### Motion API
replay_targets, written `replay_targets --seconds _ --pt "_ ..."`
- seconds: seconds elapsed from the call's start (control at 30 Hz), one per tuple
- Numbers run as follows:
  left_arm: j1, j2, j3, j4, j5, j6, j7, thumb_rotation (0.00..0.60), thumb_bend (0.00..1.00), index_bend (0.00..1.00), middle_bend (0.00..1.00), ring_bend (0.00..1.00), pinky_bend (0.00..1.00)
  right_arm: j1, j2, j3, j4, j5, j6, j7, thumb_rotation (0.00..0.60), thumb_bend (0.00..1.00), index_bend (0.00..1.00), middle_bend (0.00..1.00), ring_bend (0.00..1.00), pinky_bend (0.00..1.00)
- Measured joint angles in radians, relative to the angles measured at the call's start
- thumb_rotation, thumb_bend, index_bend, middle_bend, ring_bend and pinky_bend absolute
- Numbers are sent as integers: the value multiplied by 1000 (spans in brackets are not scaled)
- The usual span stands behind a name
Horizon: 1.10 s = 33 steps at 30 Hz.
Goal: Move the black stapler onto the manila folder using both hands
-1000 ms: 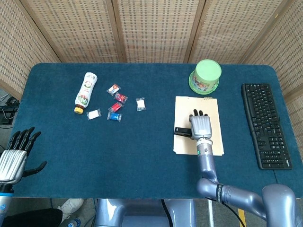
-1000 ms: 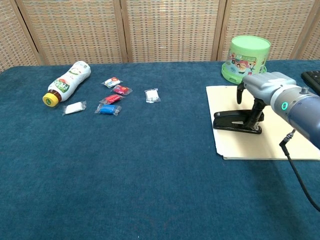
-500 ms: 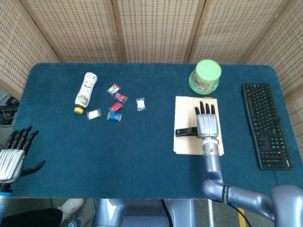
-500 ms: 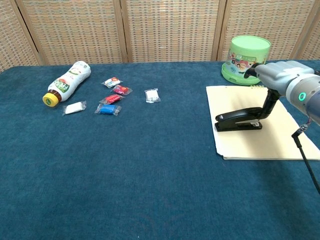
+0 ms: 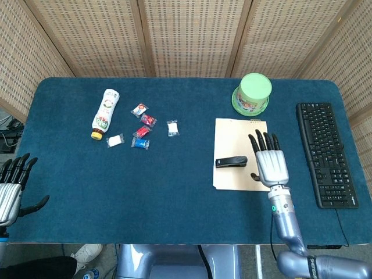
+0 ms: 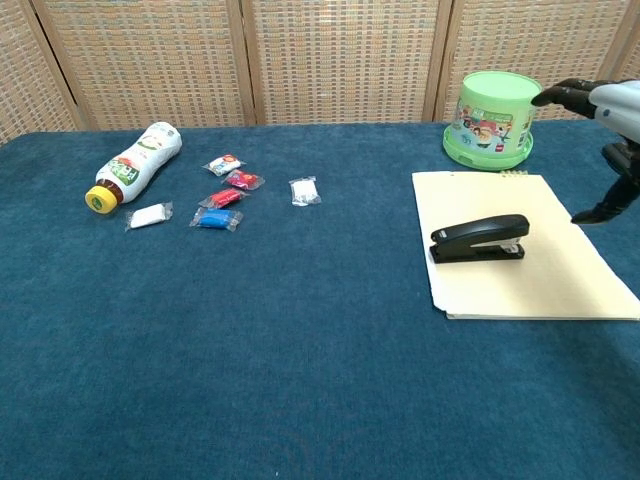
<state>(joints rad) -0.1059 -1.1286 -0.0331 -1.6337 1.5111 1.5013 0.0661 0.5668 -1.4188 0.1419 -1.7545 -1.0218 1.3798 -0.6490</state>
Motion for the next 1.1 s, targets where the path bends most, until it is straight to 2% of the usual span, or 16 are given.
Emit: replay_targets --seconds 0.2,0.4,0.5,0.6,0.8,1.1 --pt "3 -1 4 3 -15 -16 10 600 187 0 0 0 0 -128 85 -131 -6 -205 59 205 600 134 0 0 0 19" --pt "10 -14 -1 18 -29 -11 14 600 163 0 0 0 0 -252 122 -216 73 -346 141 406 600 130 0 0 0 19" --pt "10 -20 -2 22 -31 -11 22 600 163 0 0 0 0 -308 130 -240 133 -405 188 485 600 129 0 0 0 18" --pt "9 -24 -2 22 -28 -10 34 600 164 0 0 0 0 -342 133 -246 174 -437 209 541 600 130 0 0 0 18" --pt "9 -29 3 23 -17 -13 45 600 163 0 0 0 0 -364 140 -223 188 -453 208 575 600 130 0 0 0 17" --pt "9 -29 2 29 -10 -8 32 600 163 0 0 0 0 -382 144 -205 179 -479 191 568 600 129 0 0 0 15"
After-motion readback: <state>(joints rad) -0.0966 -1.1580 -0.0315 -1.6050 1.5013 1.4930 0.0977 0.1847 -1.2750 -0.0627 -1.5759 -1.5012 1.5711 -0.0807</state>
